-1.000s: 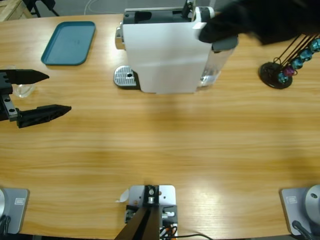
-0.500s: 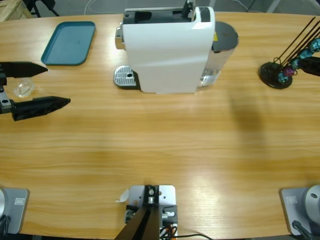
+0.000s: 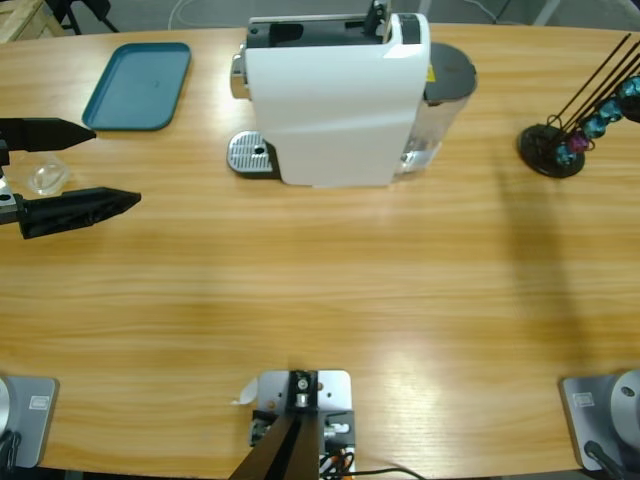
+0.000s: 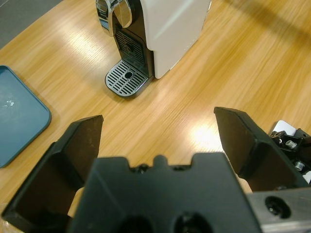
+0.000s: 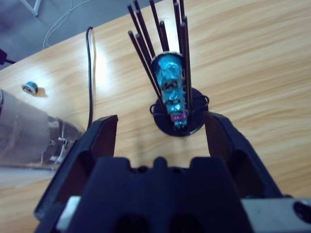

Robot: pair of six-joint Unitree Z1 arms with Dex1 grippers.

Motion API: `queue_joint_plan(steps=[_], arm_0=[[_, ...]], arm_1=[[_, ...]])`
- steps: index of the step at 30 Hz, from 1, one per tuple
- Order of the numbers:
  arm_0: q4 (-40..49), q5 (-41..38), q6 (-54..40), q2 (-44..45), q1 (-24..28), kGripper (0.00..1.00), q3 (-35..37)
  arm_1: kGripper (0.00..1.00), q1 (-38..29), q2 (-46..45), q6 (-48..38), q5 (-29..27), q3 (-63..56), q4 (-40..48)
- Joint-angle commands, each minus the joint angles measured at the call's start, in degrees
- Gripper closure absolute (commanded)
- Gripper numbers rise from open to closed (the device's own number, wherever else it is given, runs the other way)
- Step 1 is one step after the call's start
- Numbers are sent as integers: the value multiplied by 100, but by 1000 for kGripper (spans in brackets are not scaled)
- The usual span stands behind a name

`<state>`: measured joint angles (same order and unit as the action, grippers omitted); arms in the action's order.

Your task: Pour coffee

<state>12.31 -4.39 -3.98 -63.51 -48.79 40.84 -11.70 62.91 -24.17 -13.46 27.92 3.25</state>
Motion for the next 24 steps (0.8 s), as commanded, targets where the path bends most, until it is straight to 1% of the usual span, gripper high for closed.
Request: queue_joint_plan(steps=[1,7,9,13,14,17,18,19,22,23,24], arm_0=[[61,-71,64,-102,-34,0,-24],[43,-106,64,-183,-34,0,29],[43,-106,57,-200,-34,0,38],[43,-106,64,-223,-34,0,29],[43,-106,64,-227,-34,0,29],[24,-106,64,-255,-34,0,29],[17,-106,64,-260,-34,0,29],[17,-113,64,-267,-34,0,29],[10,-133,63,-276,-34,0,29],[13,-133,61,-276,-34,0,29],[11,-134,63,-276,-34,0,29]], arm_1=[[275,315,695,169,115,-196,581],[280,435,1069,204,122,-182,902],[312,507,1178,211,126,-173,1010],[330,586,1277,222,168,-150,1090],[390,588,1299,227,168,-150,1090],[427,590,1303,245,158,-149,1090],[501,590,1303,252,147,-152,1090],[531,590,1303,255,137,-154,1090],[535,598,1303,255,112,-147,1090],[555,598,1303,255,105,-147,1090],[630,598,1303,255,89,-147,1090]])
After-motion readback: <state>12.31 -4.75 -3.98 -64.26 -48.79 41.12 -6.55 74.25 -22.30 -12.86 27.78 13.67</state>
